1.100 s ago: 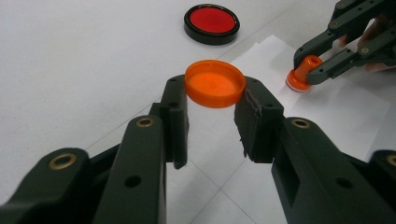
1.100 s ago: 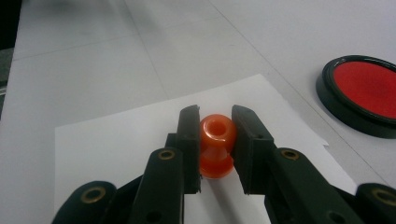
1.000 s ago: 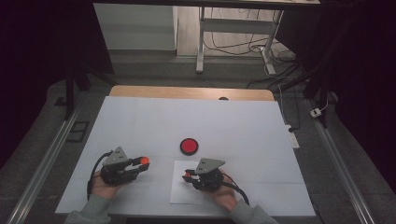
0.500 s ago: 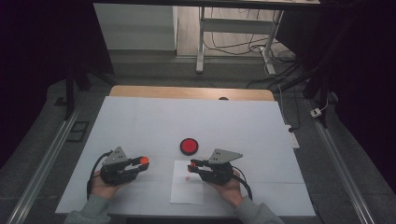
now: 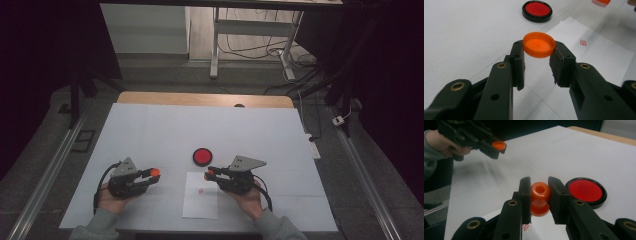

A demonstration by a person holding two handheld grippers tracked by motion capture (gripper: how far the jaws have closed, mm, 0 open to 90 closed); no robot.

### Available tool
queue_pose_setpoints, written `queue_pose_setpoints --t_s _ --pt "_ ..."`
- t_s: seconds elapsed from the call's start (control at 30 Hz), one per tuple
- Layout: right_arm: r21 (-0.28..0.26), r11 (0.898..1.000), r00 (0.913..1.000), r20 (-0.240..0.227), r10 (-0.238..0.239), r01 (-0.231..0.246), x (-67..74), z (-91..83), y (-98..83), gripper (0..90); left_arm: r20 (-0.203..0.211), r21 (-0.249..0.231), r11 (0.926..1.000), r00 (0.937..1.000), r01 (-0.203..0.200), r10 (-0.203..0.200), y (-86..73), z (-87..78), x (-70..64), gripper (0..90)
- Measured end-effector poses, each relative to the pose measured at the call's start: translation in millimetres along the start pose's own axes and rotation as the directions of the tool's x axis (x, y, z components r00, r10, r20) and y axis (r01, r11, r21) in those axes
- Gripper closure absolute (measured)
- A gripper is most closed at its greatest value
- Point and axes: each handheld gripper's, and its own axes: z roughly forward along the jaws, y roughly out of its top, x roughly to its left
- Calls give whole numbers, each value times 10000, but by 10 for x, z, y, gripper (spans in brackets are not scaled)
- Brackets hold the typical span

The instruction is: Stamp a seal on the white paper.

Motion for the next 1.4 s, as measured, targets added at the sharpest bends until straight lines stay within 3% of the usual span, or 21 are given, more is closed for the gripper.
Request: queue_pose_setpoints --t_s 0.77,1.4 --pt "-973 9951 9992 362 182 -146 -107 -239 185 722 263 129 9994 9991 -331 328 51 90 -87 654" --pt "-872 9960 9989 387 251 -216 -112 -231 180 722 348 157 9990 9985 -422 416 72 118 -120 653"
